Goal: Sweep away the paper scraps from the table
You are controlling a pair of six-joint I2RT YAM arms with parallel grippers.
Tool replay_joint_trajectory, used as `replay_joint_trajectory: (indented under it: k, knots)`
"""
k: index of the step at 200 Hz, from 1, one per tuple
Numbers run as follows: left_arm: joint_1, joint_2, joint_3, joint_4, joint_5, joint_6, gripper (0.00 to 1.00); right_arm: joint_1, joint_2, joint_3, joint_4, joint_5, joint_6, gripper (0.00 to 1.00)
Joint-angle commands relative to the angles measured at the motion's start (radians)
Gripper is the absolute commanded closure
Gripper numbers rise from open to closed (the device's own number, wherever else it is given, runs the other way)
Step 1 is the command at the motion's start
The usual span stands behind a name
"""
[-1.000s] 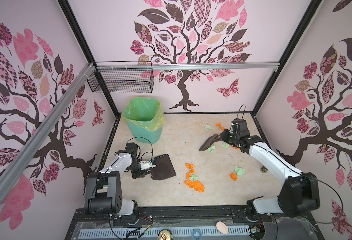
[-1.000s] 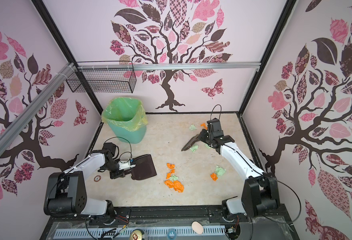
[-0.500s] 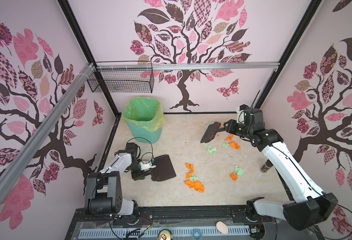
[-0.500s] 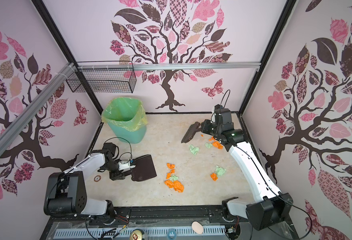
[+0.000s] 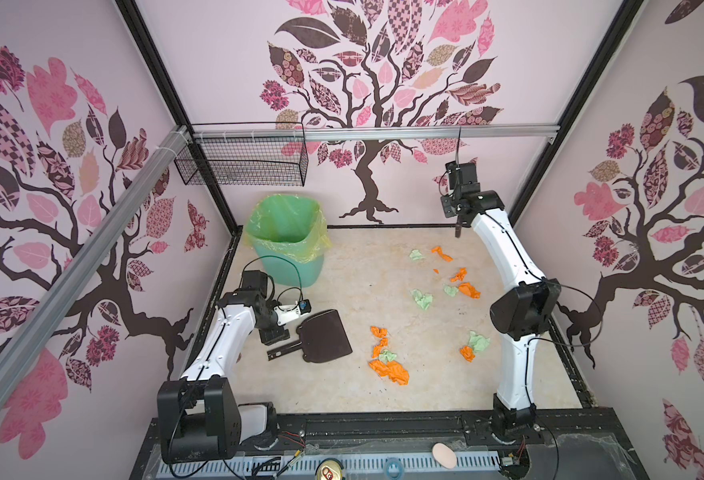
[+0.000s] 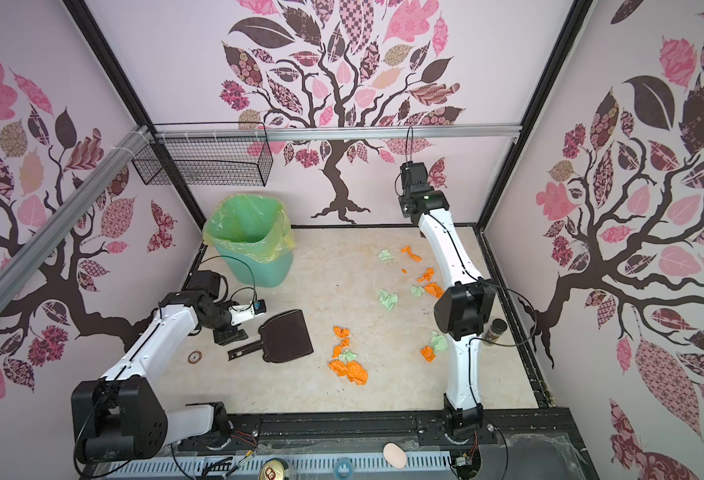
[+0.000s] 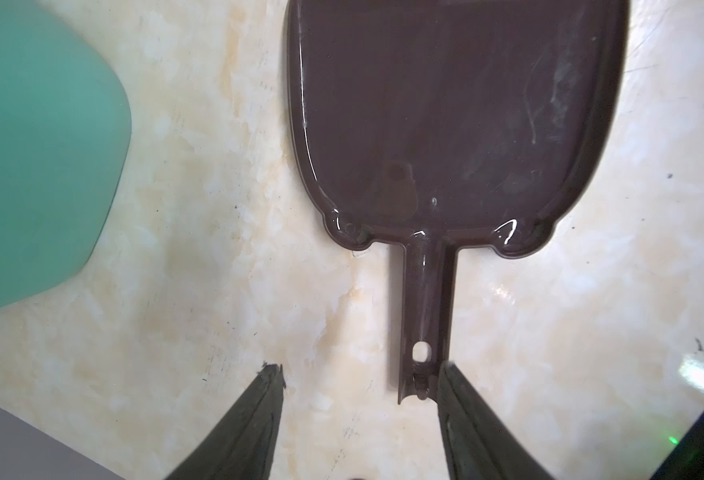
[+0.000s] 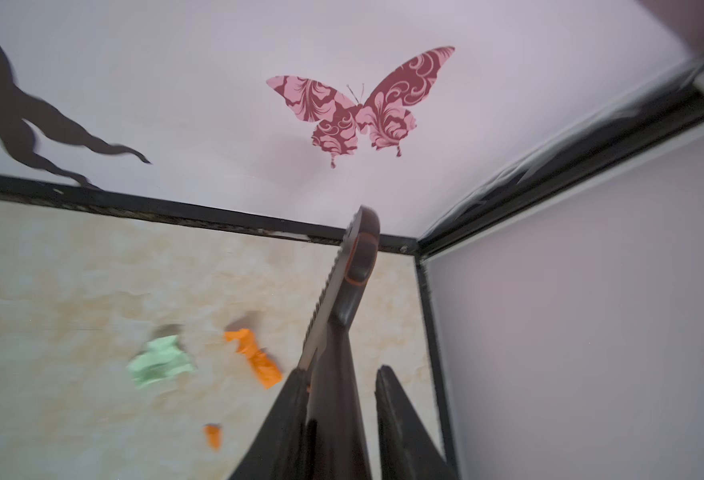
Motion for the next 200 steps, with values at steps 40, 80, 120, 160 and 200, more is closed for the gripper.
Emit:
replay_joint_trajectory:
  k: [40, 80, 120, 160, 200]
  knots:
    - [0.000, -0.005, -0.032, -0.012, 0.017, -0.010, 0.39, 0.045, 0.140, 0.014, 0.270, 0.006, -0.467, 1.00]
    - [0.001, 0.014, -0.041, 0.000, 0.022, -0.010, 0.40, 0.056, 0.161, 0.003, 0.182, -0.069, -0.462, 1.00]
    - [0.000, 0.030, -0.042, 0.006, 0.030, -0.013, 0.40, 0.071, 0.138, -0.061, 0.099, -0.187, -0.534, 1.00]
    - [0.000, 0.037, -0.049, 0.006, 0.039, -0.017, 0.41, 0.091, 0.085, -0.272, 0.194, -0.191, -0.650, 1.00]
    - [0.001, 0.041, -0.056, 0.014, 0.034, -0.019, 0.41, 0.148, -0.057, -0.488, 0.239, -0.298, -0.719, 1.00]
